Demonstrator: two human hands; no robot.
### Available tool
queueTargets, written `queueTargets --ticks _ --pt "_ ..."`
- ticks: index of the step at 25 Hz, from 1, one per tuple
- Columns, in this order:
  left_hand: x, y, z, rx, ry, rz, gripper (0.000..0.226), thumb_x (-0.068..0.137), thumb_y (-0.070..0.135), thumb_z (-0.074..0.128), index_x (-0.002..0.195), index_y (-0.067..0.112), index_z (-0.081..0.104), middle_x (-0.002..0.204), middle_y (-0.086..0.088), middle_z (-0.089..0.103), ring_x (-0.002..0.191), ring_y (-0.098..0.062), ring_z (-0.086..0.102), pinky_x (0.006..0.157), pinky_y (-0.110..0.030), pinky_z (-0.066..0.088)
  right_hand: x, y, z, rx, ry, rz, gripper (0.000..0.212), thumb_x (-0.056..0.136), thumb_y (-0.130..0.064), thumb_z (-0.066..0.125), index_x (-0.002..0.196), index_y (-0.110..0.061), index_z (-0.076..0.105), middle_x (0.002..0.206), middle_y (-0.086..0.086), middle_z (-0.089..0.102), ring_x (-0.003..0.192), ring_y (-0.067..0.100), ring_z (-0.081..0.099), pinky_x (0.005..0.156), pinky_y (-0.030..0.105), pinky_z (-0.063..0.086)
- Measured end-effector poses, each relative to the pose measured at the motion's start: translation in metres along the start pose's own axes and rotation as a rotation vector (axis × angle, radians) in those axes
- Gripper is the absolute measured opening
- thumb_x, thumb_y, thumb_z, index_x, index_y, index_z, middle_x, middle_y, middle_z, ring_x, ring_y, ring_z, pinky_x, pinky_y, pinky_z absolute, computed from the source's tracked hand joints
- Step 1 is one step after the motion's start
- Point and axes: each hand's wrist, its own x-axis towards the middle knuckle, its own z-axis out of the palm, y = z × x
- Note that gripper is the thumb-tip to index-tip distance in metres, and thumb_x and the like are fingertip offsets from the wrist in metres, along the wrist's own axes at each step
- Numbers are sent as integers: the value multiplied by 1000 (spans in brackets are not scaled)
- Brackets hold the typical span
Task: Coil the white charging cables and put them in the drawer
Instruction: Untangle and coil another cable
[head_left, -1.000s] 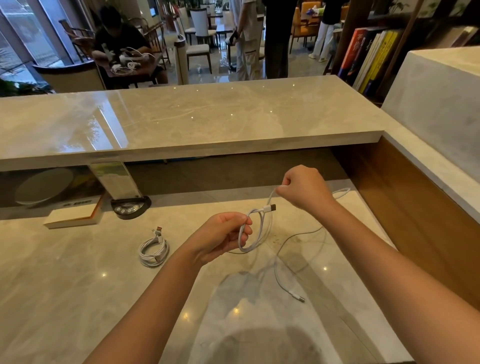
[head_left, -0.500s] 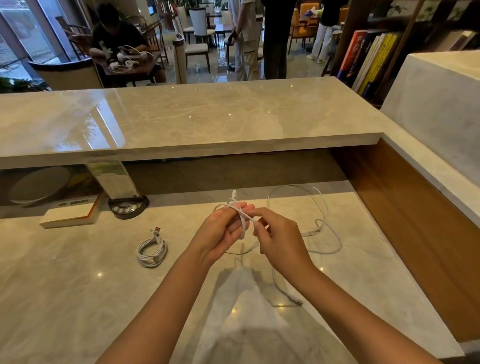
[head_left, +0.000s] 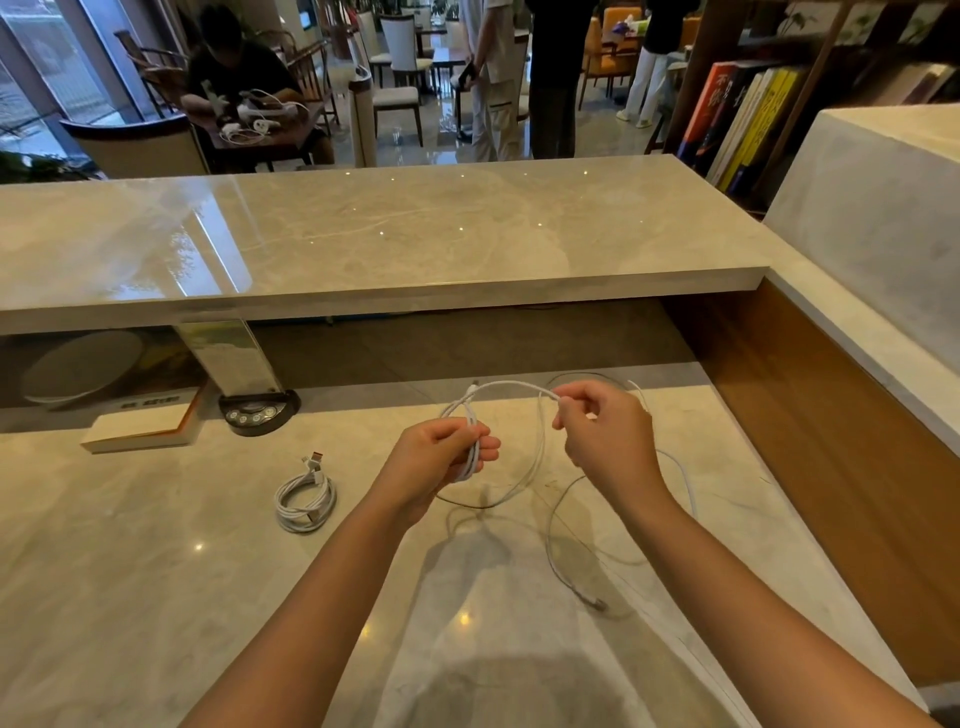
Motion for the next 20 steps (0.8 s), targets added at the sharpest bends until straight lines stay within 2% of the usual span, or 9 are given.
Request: queueTargets --ticks 5,9,13,15,18,20 --pt "2 -5 7 -260 61 34 17 95 13 47 96 11 64 97 -5 72 87 -12 71 74 -20 57 -28 16 17 25 -103 77 13 91 -8 50 84 -13 59 70 2 64 37 8 56 41 19 46" --pt "1 -6 13 -213 12 84 22 97 11 43 99 11 65 104 -7 71 95 -14 70 79 -22 55 -39 22 33 50 -140 103 12 92 -10 50 82 -12 56 73 4 65 44 14 61 48 25 53" --pt "3 -8 18 -198 60 162 21 95 10 46 96 13 66 87 0 72 85 -14 69 76 -22 55 -41 14 45 58 -145 72 12 93 -15 51 82 -14 55 75 3 65 48 15 63 54 29 55" --pt "7 -5 17 -432 34 110 19 96 9 43 96 9 62 72 0 65 73 -12 63 74 -24 55 -41 14 45 82 -173 52 12 92 -20 53 82 -16 57 71 0 65 51 13 62 55 28 55" --pt "12 1 2 -823 -59 11 17 95 5 38 93 8 54 64 0 50 58 -8 52 69 -26 56 -41 30 38 161 -439 14 15 92 -19 55 81 -14 63 61 -3 59 49 10 54 52 24 46" --pt "10 5 -11 -924 -143 -20 15 91 6 39 89 10 53 62 2 45 51 -6 47 61 -23 54 -36 41 27 209 -673 30 19 93 -13 53 79 -14 67 57 -4 54 49 8 51 52 21 43"
